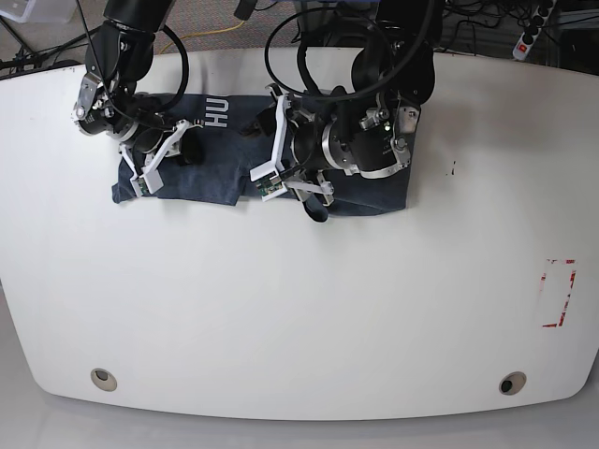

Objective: Fold the T-shirt properly
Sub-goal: 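Push the strip ends inward with both grippers toward each other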

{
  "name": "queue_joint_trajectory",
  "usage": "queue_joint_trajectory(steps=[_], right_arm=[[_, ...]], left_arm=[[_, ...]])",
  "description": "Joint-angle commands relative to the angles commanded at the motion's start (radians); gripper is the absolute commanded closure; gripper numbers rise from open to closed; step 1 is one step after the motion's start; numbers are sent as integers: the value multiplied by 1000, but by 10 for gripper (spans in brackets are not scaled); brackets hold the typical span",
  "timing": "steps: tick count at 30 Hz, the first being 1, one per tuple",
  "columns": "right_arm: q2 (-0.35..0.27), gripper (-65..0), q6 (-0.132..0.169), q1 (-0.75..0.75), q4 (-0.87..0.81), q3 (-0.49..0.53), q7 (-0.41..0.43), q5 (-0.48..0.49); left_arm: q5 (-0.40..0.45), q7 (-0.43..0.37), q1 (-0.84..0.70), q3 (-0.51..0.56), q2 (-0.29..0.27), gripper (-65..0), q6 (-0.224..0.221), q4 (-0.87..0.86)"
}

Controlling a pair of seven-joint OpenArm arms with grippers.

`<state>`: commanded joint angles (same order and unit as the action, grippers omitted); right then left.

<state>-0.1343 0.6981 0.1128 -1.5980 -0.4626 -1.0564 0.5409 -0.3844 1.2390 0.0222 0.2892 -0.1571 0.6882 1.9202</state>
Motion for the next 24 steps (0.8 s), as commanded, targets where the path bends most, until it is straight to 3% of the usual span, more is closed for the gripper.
queue_joint_trajectory(steps=[9,11,13,15,18,22,24], right_arm=[[0,-135,0,5,-152,-8,-5,6],[0,-189,0,6,-192,-8,-9,6],[0,-284,0,-2,-212,-26,-44,6],[6,-392,0,-25,-218,-106,-89,25],[0,-498,0,-58,-169,-222,-143,120],[-68,-525,0,-97,-40,-338,-175,195],[-100,-525,0,-104,31,-376,-180,198]], left_arm=[[0,-5,-14,-279,155,-365,0,8],[0,-8,-52,-338,193,-365,0,6],[0,-23,-74,-385,219,-365,0,5],[0,-61,-101,-423,241,-364,0,-12],[0,-124,-124,-437,262,-261,0,-69],[0,-150,-126,-437,265,-35,0,-157],[0,-161,-126,-437,265,-29,0,-184]])
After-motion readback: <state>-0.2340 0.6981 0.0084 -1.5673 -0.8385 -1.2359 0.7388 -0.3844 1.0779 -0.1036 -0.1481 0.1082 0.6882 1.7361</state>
